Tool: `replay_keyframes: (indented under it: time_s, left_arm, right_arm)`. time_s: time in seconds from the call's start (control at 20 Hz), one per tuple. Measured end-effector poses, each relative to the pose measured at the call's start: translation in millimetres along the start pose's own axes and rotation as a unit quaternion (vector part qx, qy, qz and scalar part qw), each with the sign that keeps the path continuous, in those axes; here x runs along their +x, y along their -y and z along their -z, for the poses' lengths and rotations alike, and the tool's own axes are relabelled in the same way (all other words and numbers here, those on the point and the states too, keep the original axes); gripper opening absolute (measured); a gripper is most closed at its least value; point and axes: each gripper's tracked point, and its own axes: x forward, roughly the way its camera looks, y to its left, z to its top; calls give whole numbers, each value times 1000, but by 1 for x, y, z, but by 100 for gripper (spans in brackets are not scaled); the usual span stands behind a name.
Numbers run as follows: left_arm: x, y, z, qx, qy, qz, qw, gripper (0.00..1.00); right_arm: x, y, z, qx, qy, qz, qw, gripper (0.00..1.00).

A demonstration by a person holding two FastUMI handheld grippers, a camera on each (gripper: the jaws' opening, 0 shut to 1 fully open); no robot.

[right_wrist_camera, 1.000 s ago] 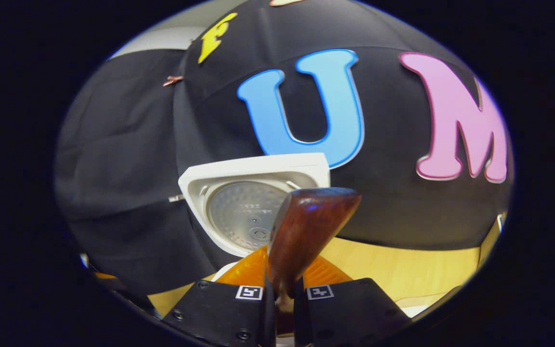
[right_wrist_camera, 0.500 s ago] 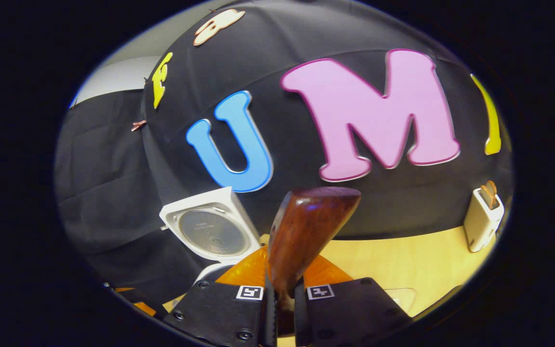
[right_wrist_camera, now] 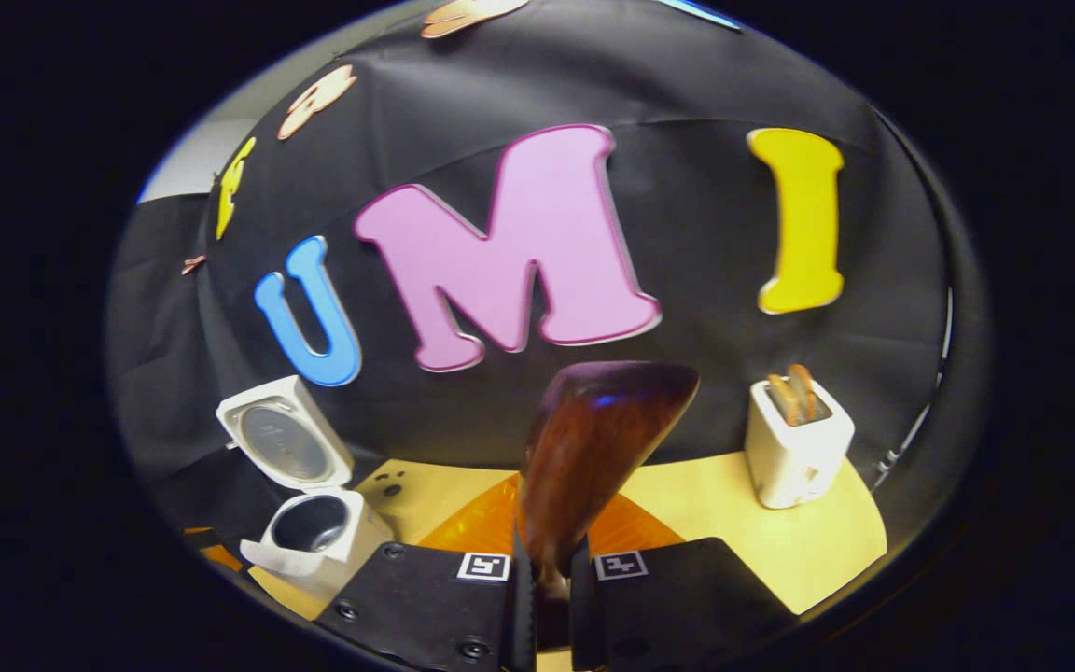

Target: Close the left gripper, press the button to open the rice cooker; take a wooden spoon from the chopstick holder with the right hand, scoop a spoonful of rice and pour it into the rice cooker, then put the wooden spoon back into the chopstick holder.

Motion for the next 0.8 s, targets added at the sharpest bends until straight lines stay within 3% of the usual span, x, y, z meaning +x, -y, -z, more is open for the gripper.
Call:
replay_keyframes:
  time_s: [0.35,0.55,0.8]
  left_arm:
    - [10,25,19,9,-20,-14,1000,95]
    - [9,40,29,23,-25,-17,999,95]
    - [16,55,41,40,-35,-11,999,95]
  right_arm:
    - [-34,117,54,40,-20,100,994,18]
    - [-41,145,93,61,-37,121,990,18]
    - [-42,153,141,76,-59,141,985,18]
